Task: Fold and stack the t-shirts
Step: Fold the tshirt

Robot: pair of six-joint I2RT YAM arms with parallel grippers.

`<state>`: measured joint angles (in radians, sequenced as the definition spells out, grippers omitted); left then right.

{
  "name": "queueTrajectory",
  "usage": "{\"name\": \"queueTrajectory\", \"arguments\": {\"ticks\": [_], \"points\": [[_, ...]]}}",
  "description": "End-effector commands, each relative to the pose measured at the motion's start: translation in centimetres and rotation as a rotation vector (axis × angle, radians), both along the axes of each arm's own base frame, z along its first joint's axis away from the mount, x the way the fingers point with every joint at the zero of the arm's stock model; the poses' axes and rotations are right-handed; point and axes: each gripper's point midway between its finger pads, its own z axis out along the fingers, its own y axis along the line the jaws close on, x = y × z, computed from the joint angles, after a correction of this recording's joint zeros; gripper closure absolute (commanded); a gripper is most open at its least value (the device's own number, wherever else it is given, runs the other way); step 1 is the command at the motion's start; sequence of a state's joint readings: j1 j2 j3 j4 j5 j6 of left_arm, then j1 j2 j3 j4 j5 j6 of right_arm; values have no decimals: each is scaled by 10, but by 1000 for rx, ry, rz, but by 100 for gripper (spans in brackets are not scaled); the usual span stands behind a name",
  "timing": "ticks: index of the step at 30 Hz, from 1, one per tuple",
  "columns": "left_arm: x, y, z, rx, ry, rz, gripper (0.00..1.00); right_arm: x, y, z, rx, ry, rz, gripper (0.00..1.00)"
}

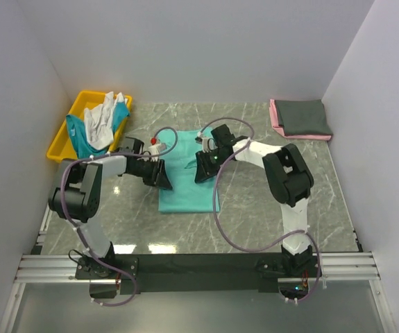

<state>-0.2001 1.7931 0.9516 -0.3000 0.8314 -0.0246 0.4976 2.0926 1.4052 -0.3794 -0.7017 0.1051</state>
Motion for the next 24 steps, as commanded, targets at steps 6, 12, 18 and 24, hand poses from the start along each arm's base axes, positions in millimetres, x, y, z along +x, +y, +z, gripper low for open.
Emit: {"name": "queueTrajectory", "arguments": {"ticks": [6,12,18,24], "points": [[-32,13,83,6,-522,-230,47,-27,-37,115,-6,-423,174,36],[-47,33,77,166,-932,-394,38,-64,-68,92,-250,-788,361,36],[-63,30,57,278,-1245,-581,31,-96,-63,49,-350,-959,549,39],[-72,21,34,281,-1252,-683,32,-102,-54,37,-364,-1018,641,39]]}}
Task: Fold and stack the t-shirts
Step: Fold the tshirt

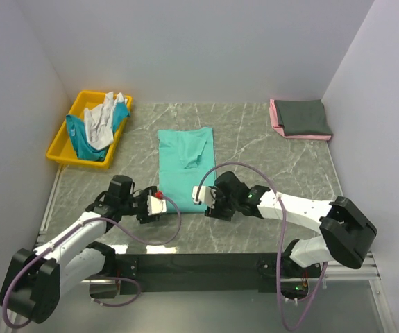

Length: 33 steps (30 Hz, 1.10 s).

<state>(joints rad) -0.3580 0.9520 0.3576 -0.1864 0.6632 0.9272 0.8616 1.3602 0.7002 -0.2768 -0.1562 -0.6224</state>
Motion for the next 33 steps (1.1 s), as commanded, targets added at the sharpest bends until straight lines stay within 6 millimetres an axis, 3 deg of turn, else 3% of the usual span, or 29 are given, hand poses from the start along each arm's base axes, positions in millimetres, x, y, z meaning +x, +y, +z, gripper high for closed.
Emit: {"name": "queueTrajectory", "arguments": {"ticks": [1,13,19,26,28,33], "points": [[15,-11,9,13,-132,-60,32,24,21,23,49,-164,53,39],[12,-21,-6,20,-114,-111,36,-3,17,-9,22,-79,130,44],[13,-20,-19,50,-80,-110,40,0,15,-22,-35,-63,145,49],[10,-18,-26,79,-57,-137,52,4,13,-30,-80,-43,123,81],[6,-16,-28,91,-58,-150,58,4,14,-29,-78,-41,116,97],[5,-14,-25,97,-43,-139,78,-2,17,-13,-38,-10,96,100]]}}
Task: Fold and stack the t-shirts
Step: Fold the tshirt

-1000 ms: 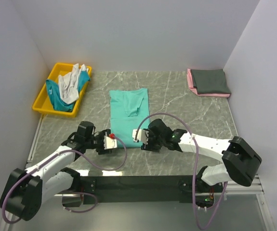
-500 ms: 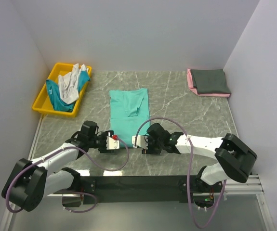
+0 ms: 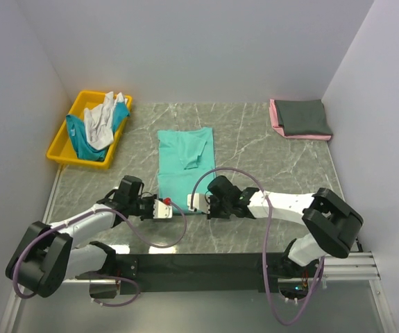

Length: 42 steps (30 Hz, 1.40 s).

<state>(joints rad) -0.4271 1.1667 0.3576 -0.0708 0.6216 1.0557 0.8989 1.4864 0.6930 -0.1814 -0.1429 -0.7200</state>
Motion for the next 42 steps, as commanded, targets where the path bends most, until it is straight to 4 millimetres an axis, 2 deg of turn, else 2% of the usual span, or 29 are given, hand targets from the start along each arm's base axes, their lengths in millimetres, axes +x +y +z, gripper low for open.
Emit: {"name": "queueTrajectory", "arguments": {"ticks": [1,3,6,9,11,12,13,14,15,16,17,18,19,21,24,28,29,30,32,33,35,36,37,38,39,40,41,42], "points": [[0,-3,13,-8,-26,-25,82,-6,4,18,30,33,-16,100],[-2,-4,17,-19,-26,-32,93,-13,5,30,58,53,-20,100],[-13,-5,22,-34,-6,-54,99,-20,4,44,87,70,-28,100],[-23,-7,33,-65,17,-70,99,-28,5,60,122,96,-27,100],[-27,-9,47,-86,14,-85,99,-37,3,73,142,120,-22,100],[-37,-7,48,-84,51,-92,99,-40,5,81,156,121,-16,100],[-38,-10,63,-113,41,-97,99,-43,5,87,166,124,-10,100],[-41,-11,69,-126,52,-94,99,-48,3,98,176,120,-5,100],[-53,-8,70,-119,104,-93,99,-52,4,103,183,122,-1,100],[-56,-10,87,-148,86,-113,99,-54,3,110,196,125,-6,100],[-60,-10,93,-155,92,-119,99,-60,0,115,203,150,-10,100],[-65,-9,96,-160,113,-116,99,-61,1,123,212,155,-10,100],[-70,-9,104,-171,117,-116,99,-63,0,124,207,163,-9,100],[-73,-7,108,-171,127,-112,99,-63,0,129,205,156,-2,100],[-73,-5,112,-167,140,-83,99,-57,0,136,218,139,-6,100],[-52,-9,126,-188,134,-35,99,-32,-3,146,235,110,-47,100],[-46,-10,129,-195,134,-26,99,-20,-7,144,220,102,-64,100],[-39,-8,134,-213,141,-14,99,-10,-6,154,235,82,-69,100],[-21,-8,139,-224,165,6,99,3,-4,155,225,76,-58,100],[-7,-5,149,-240,147,27,99,16,-5,163,235,54,-70,100],[14,-4,143,-235,192,62,99,30,-1,155,211,50,-46,100],[33,-1,154,-253,174,98,98,41,-1,157,211,35,-49,100],[43,-1,143,-247,229,109,98,51,1,145,185,42,-41,100],[52,-1,139,-240,245,119,98,63,6,148,198,26,-36,100],[70,-2,134,-238,278,144,97,76,5,144,194,21,-50,100],[80,-2,130,-234,297,167,96,88,7,124,163,52,-62,100],[89,-3,125,-235,320,184,96,99,9,117,152,56,-64,100],[102,-4,127,-244,335,211,95,115,16,124,170,42,-70,100]]}}
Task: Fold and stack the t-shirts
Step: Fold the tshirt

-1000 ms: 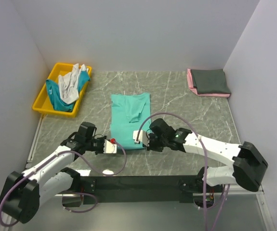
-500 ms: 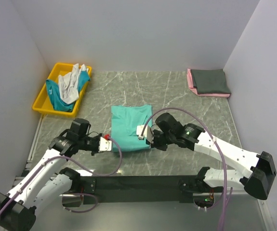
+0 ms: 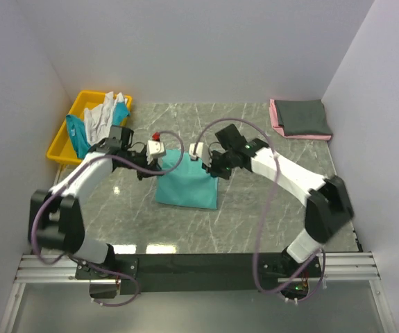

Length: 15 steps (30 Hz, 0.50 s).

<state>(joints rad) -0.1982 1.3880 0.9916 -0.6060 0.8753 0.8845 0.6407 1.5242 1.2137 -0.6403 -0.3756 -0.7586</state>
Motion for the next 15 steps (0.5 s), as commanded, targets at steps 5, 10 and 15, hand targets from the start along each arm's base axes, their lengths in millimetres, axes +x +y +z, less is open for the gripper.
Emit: {"name": "queueTrajectory", "arguments": {"ticks": [5,10,15], "points": [[83,-6,-44,14,160,151,92,88,14,-47,-34,38,-43,100],[110,-8,-82,53,306,217,88,97,10,-82,-97,86,-60,100],[87,-5,-108,87,512,265,84,80,5,-101,-147,132,-52,100]]}}
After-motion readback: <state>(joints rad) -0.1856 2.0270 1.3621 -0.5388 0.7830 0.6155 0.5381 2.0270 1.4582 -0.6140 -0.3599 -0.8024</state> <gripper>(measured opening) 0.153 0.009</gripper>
